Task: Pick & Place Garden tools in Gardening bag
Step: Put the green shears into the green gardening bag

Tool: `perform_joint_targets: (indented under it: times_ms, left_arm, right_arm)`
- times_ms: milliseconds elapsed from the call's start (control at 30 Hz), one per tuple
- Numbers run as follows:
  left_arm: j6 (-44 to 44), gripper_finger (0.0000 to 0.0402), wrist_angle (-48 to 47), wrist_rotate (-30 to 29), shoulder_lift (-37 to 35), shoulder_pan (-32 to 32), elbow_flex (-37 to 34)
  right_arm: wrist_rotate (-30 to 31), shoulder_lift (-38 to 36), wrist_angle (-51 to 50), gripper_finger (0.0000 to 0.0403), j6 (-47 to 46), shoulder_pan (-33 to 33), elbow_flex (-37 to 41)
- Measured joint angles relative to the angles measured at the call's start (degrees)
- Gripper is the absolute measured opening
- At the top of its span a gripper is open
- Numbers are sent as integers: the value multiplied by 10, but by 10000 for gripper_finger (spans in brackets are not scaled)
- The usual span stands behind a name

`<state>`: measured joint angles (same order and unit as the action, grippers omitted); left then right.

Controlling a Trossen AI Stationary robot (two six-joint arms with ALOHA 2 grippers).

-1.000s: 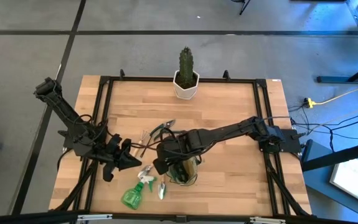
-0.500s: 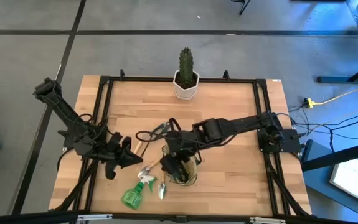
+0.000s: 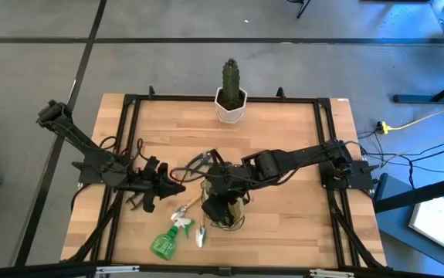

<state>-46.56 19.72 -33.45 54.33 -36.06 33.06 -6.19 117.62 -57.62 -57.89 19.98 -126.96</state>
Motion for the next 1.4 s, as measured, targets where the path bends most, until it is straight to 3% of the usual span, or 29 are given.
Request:
perform_joint_targets:
  times_ms: [67, 133, 300, 567, 700, 833, 1033, 1167, 1300, 1400]
  left_arm:
    - [-6, 1, 0, 1, 0, 17, 0]
    - [-13, 1, 0, 1, 0, 34, 0]
    - [-46, 1, -3, 0, 0, 78, 0]
    - [-107, 1, -2, 0, 17, 160, 0]
    - [-142, 1, 3, 0, 37, 186, 0]
    - [-153, 1, 34, -1, 62, 195, 0]
    - [-148, 1, 69, 0, 93, 207, 0]
    - [-144, 1, 61, 1, 94, 226, 0]
    - [-129, 1, 52, 51, 92, 272, 0]
    - [-126, 1, 24, 125, 93, 324, 0]
  right_arm:
    - [3, -4, 0, 37, 37, 14, 0]
    - [20, -8, 1, 11, 63, 28, 0]
    - [84, -30, -21, 3, 126, 63, 0]
    - [155, -90, -145, 1, 237, 75, 3]
    - [167, -120, -153, 1, 281, 76, 46]
    - [169, -184, -89, 1, 309, 68, 142]
    - [115, -299, 106, 0, 313, 45, 358]
    - [102, -350, 213, 0, 290, 23, 463]
    - [98, -376, 260, 0, 284, -8, 515]
    - [76, -384, 270, 0, 283, -42, 530]
